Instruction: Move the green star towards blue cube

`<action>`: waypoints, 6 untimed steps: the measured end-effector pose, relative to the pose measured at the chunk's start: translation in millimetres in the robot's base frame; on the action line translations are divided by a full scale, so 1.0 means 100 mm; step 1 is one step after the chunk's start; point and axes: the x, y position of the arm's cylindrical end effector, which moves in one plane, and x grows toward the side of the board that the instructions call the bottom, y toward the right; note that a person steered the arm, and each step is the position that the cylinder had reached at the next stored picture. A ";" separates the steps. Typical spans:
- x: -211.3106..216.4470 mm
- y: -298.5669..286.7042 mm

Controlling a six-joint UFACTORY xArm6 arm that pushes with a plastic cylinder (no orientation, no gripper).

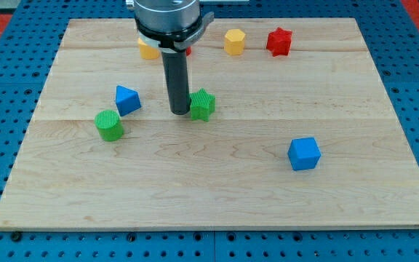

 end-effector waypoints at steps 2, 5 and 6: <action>0.00 1.12; -0.09 1.61; -0.04 1.64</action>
